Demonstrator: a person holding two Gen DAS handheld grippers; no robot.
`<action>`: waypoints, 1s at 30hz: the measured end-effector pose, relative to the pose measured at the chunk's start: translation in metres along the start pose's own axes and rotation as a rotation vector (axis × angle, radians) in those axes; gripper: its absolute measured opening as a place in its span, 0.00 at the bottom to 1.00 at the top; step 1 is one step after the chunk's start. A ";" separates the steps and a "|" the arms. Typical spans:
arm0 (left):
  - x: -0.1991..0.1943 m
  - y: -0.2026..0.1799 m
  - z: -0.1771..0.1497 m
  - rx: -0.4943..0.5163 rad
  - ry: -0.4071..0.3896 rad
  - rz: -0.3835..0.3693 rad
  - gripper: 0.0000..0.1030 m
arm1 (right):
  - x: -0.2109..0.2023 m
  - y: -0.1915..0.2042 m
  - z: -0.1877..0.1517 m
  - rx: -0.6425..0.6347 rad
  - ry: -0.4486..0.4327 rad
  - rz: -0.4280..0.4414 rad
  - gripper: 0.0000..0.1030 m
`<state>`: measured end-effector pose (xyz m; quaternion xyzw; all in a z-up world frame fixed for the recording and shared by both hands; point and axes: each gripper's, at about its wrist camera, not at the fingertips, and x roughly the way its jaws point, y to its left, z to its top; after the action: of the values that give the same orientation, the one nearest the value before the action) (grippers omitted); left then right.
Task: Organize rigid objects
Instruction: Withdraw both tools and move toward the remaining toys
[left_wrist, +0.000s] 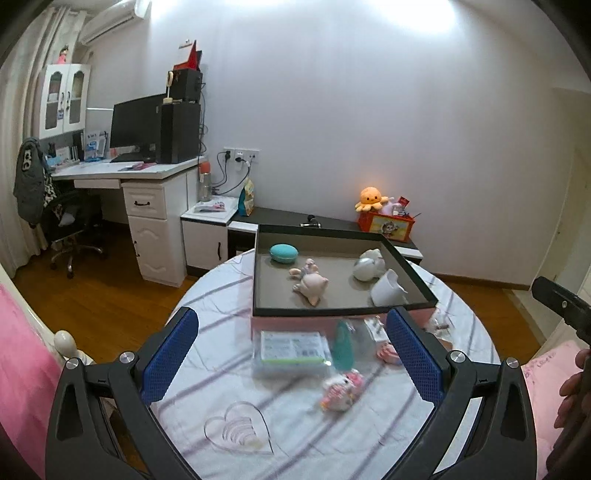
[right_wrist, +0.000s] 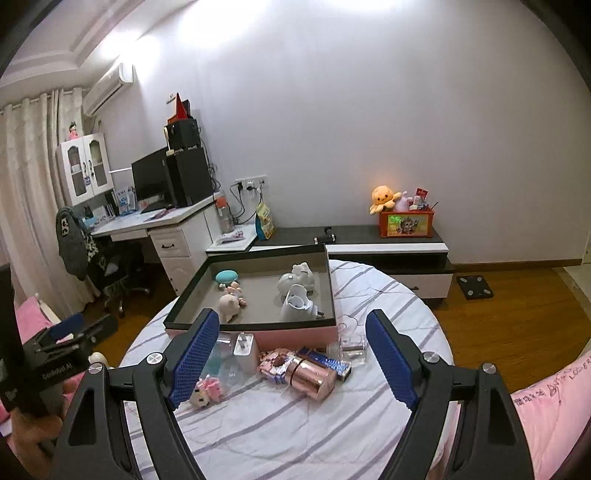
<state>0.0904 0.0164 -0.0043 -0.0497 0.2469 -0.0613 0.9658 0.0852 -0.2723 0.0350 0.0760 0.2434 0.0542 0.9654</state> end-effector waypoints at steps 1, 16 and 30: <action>-0.003 -0.001 -0.002 0.001 -0.003 0.000 1.00 | -0.003 0.000 -0.003 0.001 -0.004 -0.004 0.80; -0.039 -0.021 -0.029 0.046 -0.003 0.010 1.00 | -0.017 0.017 -0.038 -0.014 0.030 0.020 0.81; -0.039 -0.019 -0.035 0.048 0.012 0.016 1.00 | -0.019 0.021 -0.044 -0.028 0.048 0.019 0.81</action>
<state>0.0373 0.0006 -0.0141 -0.0243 0.2514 -0.0596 0.9657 0.0459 -0.2495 0.0092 0.0636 0.2652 0.0686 0.9596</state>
